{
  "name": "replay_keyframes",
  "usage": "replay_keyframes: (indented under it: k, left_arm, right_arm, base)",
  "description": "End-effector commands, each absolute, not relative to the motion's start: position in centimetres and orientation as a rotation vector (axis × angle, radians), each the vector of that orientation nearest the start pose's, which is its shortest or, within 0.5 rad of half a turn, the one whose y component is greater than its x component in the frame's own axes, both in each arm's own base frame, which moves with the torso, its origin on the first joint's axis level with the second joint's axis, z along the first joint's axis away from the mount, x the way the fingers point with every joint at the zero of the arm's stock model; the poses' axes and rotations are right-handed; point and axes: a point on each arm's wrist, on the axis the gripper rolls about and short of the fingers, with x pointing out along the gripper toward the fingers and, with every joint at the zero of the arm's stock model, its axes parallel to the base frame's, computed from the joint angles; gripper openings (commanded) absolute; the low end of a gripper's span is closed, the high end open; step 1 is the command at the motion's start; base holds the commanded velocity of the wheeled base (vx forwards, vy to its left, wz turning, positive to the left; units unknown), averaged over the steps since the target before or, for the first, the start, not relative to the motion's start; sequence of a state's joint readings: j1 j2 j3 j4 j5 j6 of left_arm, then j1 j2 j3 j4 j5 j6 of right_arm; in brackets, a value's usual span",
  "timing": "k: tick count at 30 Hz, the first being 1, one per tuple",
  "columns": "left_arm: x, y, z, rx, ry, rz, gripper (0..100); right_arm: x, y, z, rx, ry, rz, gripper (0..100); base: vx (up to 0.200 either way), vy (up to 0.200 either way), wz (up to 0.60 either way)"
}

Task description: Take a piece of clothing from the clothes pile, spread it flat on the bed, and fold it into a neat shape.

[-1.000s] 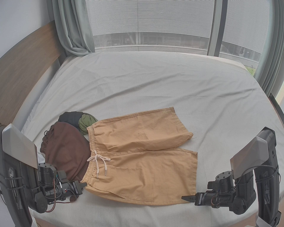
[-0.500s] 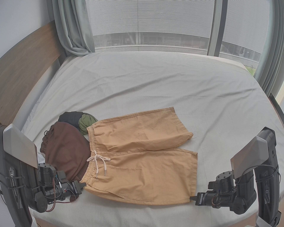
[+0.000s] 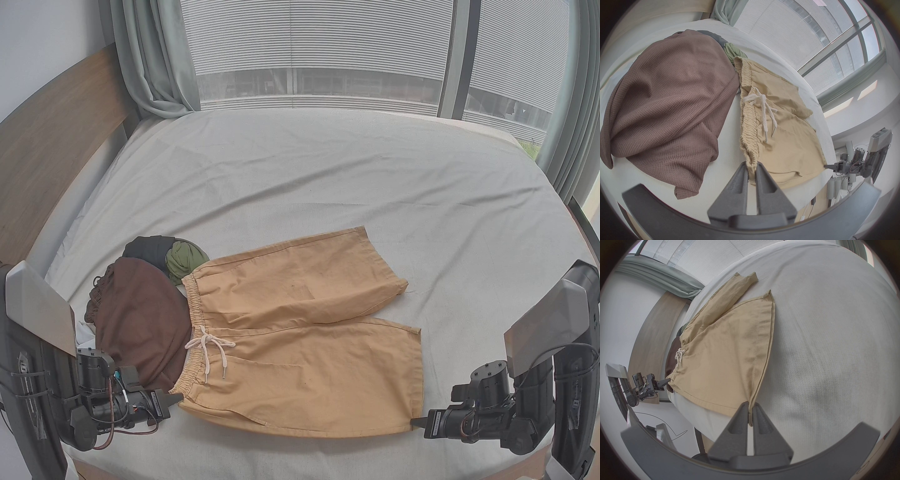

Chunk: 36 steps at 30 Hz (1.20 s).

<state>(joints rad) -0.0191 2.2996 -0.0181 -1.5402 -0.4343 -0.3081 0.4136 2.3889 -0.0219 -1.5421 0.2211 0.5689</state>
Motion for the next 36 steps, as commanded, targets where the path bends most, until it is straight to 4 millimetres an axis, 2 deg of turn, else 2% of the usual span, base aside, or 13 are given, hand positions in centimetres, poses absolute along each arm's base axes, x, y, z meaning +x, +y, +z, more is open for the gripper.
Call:
replay_keyframes:
  k: [1,4,9,13,14,17,21,26,29,36]
  left_arm:
    - [21.2,-1.1,-2.7,-0.444,0.823,-0.325,0]
    - [21.1,-1.0,-2.8,-0.442,0.828,-0.344,0]
    - [21.7,-0.8,-2.5,-0.448,0.782,-0.360,0]
    - [22.7,-0.7,-1.5,-0.464,0.710,-0.353,0]
    - [22.7,-0.7,-1.5,-0.464,0.710,-0.353,0]
    - [23.9,-0.8,-0.1,-0.480,0.626,-0.357,0]
    - [24.7,-1.0,1.1,-0.466,0.557,-0.371,0]
    - [27.1,-1.0,2.4,-0.503,0.455,-0.370,0]
    - [27.4,-0.9,2.3,-0.556,0.460,-0.353,0]
    - [27.5,-1.0,2.3,-0.559,0.459,-0.356,0]
  right_arm:
    - [19.2,9.0,-4.0,0.438,0.973,0.344,0]
    - [19.2,9.0,-4.0,0.439,0.971,0.347,0]
    - [19.7,9.2,-2.3,0.463,0.887,0.379,0]
    - [20.8,9.3,0.2,0.497,0.745,0.408,0]
    - [20.8,9.3,0.2,0.497,0.745,0.408,0]
    - [21.9,9.1,2.4,0.550,0.627,0.415,0]
    - [22.8,8.8,3.0,0.563,0.580,0.406,0]
    - [24.1,8.6,3.4,0.572,0.523,0.400,0]
    - [24.6,8.5,3.5,0.576,0.507,0.395,0]
    - [25.5,8.5,4.0,0.581,0.470,0.400,0]
  base:
    - [0.000,0.000,0.00]
    - [0.000,0.000,0.00]
    - [0.000,0.000,0.00]
    - [0.000,0.000,0.00]
    - [0.000,0.000,0.00]
    - [0.000,0.000,0.00]
    - [0.000,0.000,0.00]
    - [0.000,0.000,0.00]
    - [0.000,0.000,0.00]
    - [0.000,0.000,0.00]
